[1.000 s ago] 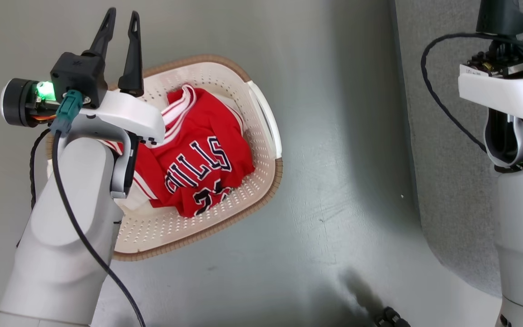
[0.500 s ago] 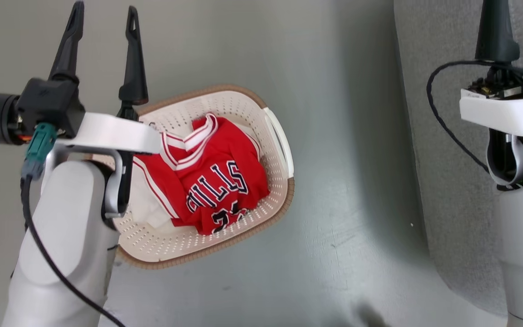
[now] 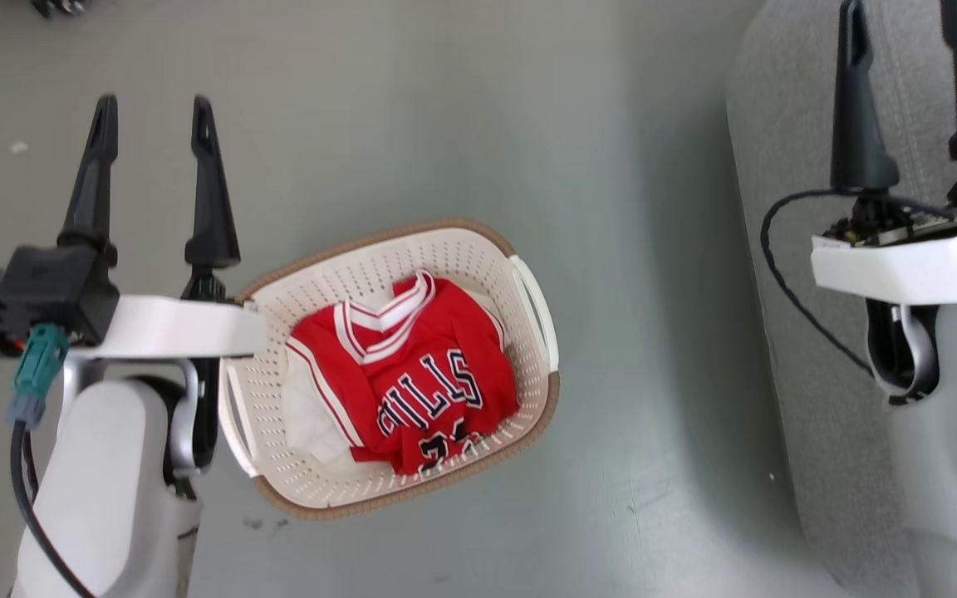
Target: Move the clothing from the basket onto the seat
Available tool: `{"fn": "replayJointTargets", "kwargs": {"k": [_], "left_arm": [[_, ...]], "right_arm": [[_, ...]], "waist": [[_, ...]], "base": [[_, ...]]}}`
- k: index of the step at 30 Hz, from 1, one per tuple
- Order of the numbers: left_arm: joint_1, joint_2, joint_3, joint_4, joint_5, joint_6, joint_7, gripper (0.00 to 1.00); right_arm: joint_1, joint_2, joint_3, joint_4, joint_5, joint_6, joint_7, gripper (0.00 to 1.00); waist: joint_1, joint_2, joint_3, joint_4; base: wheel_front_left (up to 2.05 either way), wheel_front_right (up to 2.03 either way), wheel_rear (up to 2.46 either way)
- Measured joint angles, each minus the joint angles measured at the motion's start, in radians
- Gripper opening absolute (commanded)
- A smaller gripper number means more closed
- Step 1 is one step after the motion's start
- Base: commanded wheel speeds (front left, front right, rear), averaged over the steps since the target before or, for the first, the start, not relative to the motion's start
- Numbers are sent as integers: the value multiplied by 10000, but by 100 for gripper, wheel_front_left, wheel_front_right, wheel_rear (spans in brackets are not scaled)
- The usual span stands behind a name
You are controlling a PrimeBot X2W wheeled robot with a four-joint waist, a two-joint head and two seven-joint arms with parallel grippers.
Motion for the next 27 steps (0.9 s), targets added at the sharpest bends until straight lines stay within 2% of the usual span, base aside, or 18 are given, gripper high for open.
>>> {"fn": "replayJointTargets", "kwargs": {"k": [27], "left_arm": [[3401,128,485,-44,-167,-109,0,100]], "right_arm": [[2932,167,-209,686,0,-2,0,100]], "waist": [[0,1,-2994,548]], "base": [[0,0,0]]}}
